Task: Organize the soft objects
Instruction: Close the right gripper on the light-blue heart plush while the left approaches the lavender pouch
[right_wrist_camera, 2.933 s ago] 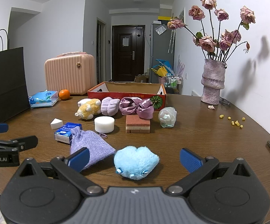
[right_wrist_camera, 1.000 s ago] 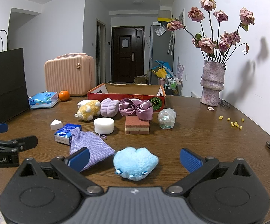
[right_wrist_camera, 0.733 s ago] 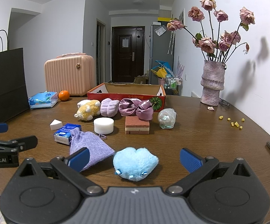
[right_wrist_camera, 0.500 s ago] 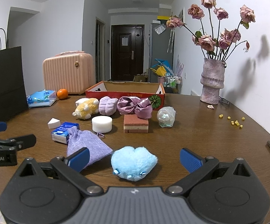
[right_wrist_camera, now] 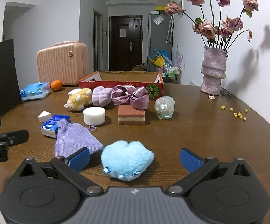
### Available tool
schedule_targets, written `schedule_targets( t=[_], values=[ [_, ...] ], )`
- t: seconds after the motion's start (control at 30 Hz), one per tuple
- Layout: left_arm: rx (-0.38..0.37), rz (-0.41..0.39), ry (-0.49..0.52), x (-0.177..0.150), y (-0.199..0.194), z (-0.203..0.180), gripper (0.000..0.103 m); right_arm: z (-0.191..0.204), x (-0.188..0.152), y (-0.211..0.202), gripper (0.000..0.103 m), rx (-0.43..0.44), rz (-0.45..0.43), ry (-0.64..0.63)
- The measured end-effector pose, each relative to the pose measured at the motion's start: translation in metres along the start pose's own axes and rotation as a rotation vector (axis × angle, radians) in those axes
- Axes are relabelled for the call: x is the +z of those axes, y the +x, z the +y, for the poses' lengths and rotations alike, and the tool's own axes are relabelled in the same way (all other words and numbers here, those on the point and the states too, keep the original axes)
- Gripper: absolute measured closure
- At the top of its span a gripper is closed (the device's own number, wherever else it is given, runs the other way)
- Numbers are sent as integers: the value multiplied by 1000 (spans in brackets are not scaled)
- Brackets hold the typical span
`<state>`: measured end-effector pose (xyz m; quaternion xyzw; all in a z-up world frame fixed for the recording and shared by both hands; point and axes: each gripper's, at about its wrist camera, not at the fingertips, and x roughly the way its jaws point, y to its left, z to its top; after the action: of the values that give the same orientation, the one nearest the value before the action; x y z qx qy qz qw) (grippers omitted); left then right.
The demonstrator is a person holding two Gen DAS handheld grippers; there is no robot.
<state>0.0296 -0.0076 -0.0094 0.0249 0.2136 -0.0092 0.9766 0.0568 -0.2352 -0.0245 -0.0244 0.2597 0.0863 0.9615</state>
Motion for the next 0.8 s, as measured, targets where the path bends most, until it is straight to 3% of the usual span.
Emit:
schedule_targets(
  t=[0.43, 0.8],
  values=[
    [-10, 38, -4, 1, 27, -2, 0, -9, -1, 43, 0, 0, 79, -9],
    [4, 83, -20, -1, 42, -2, 0, -4, -2, 79, 0, 49, 146, -46]
  ],
)
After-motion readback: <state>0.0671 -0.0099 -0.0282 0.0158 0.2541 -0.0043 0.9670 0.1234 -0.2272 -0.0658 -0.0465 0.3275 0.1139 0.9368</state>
